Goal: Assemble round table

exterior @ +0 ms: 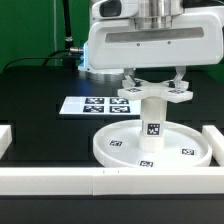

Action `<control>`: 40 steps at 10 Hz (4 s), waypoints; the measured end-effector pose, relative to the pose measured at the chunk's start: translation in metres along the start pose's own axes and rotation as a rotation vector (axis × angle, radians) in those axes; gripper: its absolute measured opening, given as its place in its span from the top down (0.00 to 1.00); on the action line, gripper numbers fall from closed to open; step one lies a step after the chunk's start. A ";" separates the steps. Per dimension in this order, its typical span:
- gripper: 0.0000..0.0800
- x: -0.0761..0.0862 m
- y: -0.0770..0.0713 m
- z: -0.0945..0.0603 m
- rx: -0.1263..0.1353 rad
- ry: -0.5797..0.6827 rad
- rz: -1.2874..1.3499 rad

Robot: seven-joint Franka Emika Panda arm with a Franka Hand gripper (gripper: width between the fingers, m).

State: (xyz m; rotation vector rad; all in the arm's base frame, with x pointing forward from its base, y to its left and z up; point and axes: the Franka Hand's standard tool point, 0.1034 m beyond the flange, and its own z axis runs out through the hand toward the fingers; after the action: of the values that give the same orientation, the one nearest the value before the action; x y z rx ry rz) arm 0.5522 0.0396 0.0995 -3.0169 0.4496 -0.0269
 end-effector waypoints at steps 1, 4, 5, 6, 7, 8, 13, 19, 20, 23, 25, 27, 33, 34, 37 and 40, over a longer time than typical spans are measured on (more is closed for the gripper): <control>0.44 0.003 -0.001 0.000 0.009 0.014 0.136; 0.44 0.007 -0.003 0.000 0.023 0.035 0.298; 0.44 0.007 -0.003 0.000 0.028 0.033 0.368; 0.44 0.007 -0.003 0.000 0.033 0.031 0.448; 0.44 0.007 -0.002 0.000 0.039 0.028 0.522; 0.44 0.007 -0.001 0.001 0.064 0.022 0.656; 0.44 0.008 0.000 0.002 0.108 -0.016 1.312; 0.23 0.010 0.001 -0.008 0.121 -0.028 1.427; 0.23 0.010 -0.001 -0.020 0.137 -0.028 1.395; 0.19 0.011 -0.008 -0.041 0.170 -0.027 1.281; 0.19 0.011 -0.008 -0.040 0.168 -0.018 1.172; 0.19 0.009 -0.010 -0.040 0.123 0.002 0.866; 0.19 0.006 -0.017 -0.040 0.074 0.003 0.327; 0.19 0.006 -0.016 -0.040 0.068 0.009 0.207; 0.19 0.005 -0.015 -0.038 0.014 0.008 -0.284; 0.19 0.009 -0.021 -0.033 -0.023 -0.028 -0.527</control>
Offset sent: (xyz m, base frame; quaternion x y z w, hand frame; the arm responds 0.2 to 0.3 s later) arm 0.0000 0.0000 0.0000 0.0000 0.0000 0.1296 0.9916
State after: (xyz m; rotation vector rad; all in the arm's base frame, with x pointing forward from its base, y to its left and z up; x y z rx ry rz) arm 0.5655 0.0538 0.1347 -3.0553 -0.3563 -0.0155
